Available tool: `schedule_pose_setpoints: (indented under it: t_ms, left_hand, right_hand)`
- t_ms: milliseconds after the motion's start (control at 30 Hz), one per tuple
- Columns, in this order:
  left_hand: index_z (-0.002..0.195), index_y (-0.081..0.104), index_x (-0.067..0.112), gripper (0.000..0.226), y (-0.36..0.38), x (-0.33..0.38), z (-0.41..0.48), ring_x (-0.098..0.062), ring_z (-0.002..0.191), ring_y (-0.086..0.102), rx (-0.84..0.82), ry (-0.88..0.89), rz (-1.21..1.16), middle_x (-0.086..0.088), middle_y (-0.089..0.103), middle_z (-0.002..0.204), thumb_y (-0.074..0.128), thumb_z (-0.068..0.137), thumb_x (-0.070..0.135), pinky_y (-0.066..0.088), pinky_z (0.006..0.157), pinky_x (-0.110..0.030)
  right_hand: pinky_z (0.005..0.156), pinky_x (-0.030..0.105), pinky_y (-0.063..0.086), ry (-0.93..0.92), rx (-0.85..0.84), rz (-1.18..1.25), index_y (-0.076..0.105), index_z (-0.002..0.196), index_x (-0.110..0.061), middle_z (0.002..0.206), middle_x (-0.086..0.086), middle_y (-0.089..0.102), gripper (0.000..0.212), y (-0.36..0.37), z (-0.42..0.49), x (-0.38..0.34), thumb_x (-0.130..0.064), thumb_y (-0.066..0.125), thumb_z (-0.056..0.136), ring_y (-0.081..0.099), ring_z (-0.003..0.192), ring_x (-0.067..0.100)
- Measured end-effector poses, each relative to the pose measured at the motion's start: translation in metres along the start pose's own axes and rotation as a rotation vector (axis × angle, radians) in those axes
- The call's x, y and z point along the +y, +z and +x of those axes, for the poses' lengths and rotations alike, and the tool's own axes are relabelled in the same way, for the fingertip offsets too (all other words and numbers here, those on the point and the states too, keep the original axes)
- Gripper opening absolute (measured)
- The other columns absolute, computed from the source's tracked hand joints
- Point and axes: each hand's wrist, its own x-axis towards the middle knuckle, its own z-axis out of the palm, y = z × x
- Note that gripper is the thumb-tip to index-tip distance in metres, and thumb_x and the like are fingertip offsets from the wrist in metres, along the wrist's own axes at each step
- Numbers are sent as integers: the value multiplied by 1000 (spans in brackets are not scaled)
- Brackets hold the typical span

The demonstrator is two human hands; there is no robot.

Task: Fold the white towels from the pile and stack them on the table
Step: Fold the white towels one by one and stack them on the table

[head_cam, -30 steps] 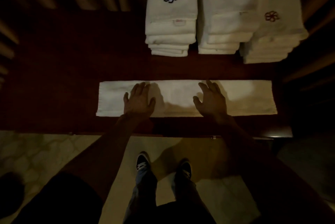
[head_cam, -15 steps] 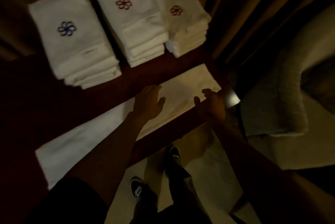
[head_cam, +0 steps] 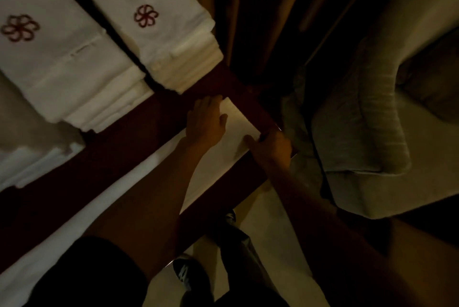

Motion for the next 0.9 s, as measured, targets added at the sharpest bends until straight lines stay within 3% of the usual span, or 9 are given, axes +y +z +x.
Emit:
schedule_pose_setpoints:
  t_ms: [133,233,333,467,533,633,733,833,900]
  left_hand:
    - [143,47,14,47,-1,3,7,-31,133,42,-15,-20,-6,-11,49,140,58,97,23,36,106,-47]
    - [128,59,14,34,-10,0,3,-29,120,53,-20,1,-75,-10,56,127,61,95,22,46,99,-45]
    - [113,64,10,23,-27,-5,-8,-23,101,59,18,22,-221,-9,60,113,64,92,17,50,85,-37]
    - [104,66,11,14,-60,-25,-38,-24,93,62,85,72,-286,-8,64,104,64,90,15,52,78,-39]
    - [100,67,13,13,-75,-39,-58,-25,91,62,122,92,-263,-6,64,100,64,88,11,52,75,-39]
    - [98,70,13,18,-93,-67,-95,-26,91,63,209,109,-245,-8,65,99,65,83,3,51,78,-34]
    - [100,72,15,25,-110,-97,-135,-25,95,65,302,98,-246,-7,67,103,66,79,1,51,83,-31]
    - [104,72,19,32,-124,-124,-174,-22,103,61,266,14,-257,-3,63,112,65,80,0,46,88,-26]
    - [107,71,20,35,-132,-139,-201,-23,106,61,279,-6,-232,-3,61,116,65,79,-1,48,92,-30]
  right_hand:
    - [85,39,58,47,-46,68,56,119,-19,116,2,58,36,4,4,-8,-33,70,90,59,101,20]
    - [70,28,53,5,-29,107,52,122,-16,108,-1,56,37,2,-3,-15,-27,68,91,58,90,16]
    - [56,18,41,-126,11,165,50,120,-14,99,-4,54,35,-1,-19,-21,-23,68,92,53,75,7]
    - [64,26,52,-322,38,204,56,112,-15,89,-14,54,28,-1,-56,-34,-23,71,89,58,77,7]
    - [63,26,49,-426,31,219,61,105,-14,89,-9,60,22,6,-79,-39,-20,72,88,60,75,9]
    - [64,20,44,-547,-19,195,65,105,-11,98,0,67,20,21,-117,-49,-14,72,87,63,82,14]
    - [70,23,51,-660,-52,134,67,108,-9,106,5,69,23,40,-154,-57,-12,73,86,65,89,15]
    - [72,33,57,-766,-57,61,68,107,-10,104,5,71,23,62,-190,-63,-16,74,85,67,89,19]
    - [69,30,54,-829,-51,9,69,104,-10,100,5,71,21,79,-212,-66,-16,73,84,68,86,21]
